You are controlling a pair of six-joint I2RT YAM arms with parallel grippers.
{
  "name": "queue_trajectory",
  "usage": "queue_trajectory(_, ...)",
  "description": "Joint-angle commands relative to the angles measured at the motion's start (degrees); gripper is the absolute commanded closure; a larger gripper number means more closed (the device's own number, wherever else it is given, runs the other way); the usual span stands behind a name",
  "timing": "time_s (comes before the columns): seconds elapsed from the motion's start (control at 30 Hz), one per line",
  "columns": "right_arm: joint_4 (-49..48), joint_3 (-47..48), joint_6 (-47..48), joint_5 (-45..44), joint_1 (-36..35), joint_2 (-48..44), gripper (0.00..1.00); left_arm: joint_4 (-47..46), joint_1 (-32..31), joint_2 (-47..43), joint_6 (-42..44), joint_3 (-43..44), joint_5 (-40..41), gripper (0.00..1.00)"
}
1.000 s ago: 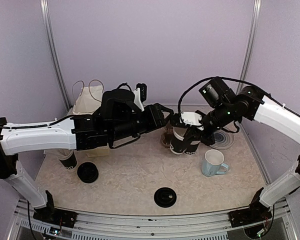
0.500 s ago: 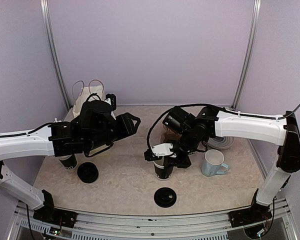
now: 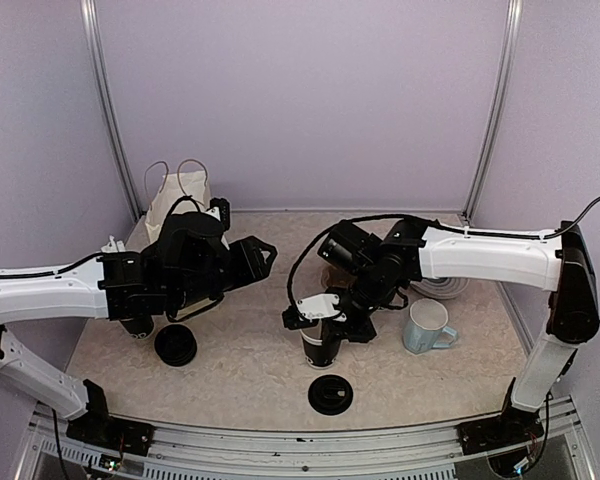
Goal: Pack the takeout coffee
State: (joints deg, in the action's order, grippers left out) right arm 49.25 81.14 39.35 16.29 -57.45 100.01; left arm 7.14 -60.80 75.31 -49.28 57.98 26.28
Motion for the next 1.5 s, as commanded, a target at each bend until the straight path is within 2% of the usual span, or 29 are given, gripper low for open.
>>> queue_trajectory(0.0, -1.5, -0.5, -0.9, 0.4, -1.0, 0.0, 1.0, -0.9, -0.4, -1.3, -0.1, -0.6, 0.4, 0.44)
queue_trajectory(0.17, -4.5, -2.0, -1.8, -3.5, -1.2, -0.5, 1.0, -0.9, -0.7, -1.9, -0.1, -1.1, 1.1, 0.43)
queue_trajectory(0.37, -5.3, -3.0, -2.2, -4.0, -1.3, -0.5, 0.97, -0.7, -0.9, -2.0, -0.2, -1.4, 1.1, 0.43)
queue_trajectory(0.4, -5.2, -3.0, -2.3, -4.2, -1.3, -0.8, 0.94, -0.3, -0.9, -2.0, -0.1, -1.3, 1.2, 0.43)
queue_trajectory(0.5, -3.7, -2.4, -2.1, -3.3, -1.3, -2.8, 0.75, 0.5, -0.9, -2.1, 1.2, -0.7, 1.1, 0.42)
queue_trajectory(0.63, -1.4, -2.1, -0.8, 2.4, -1.3, -8.2, 0.53, 2.1, -0.8, -2.3, 5.3, 0.5, 1.1, 0.38)
queue_trajectory(0.77, 1.1, -5.4, 3.3, 9.5, -1.8, -11.6, 0.44, 5.3, -0.7, -2.3, 7.8, 1.8, 3.5, 0.33)
queue_trajectory(0.9, -1.0, -11.8, 5.4, 4.9, -5.4, -11.5, 0.41, 7.9, 0.1, -2.7, 8.1, 2.3, 5.8, 0.28)
queue_trajectory(1.0, -1.6, -13.9, 6.7, 3.1, -8.0, -9.3, 0.26, 9.0, 0.5, -2.9, 8.0, 2.2, 6.9, 0.24)
queue_trajectory(1.1, -2.6, -13.8, 6.8, 2.7, -9.1, -7.0, 0.11, 9.5, 0.7, -3.3, 7.8, 1.8, 7.8, 0.14)
queue_trajectory(1.13, -3.2, -13.8, 6.7, 2.5, -9.3, -6.4, 0.09, 9.6, 0.8, -3.5, 7.9, 1.8, 7.8, 0.13)
queue_trajectory(1.47, -7.0, -13.7, 5.9, -3.6, -10.1, -0.1, 0.09, 8.2, 1.0, -4.8, 8.1, 0.3, 7.0, 0.15)
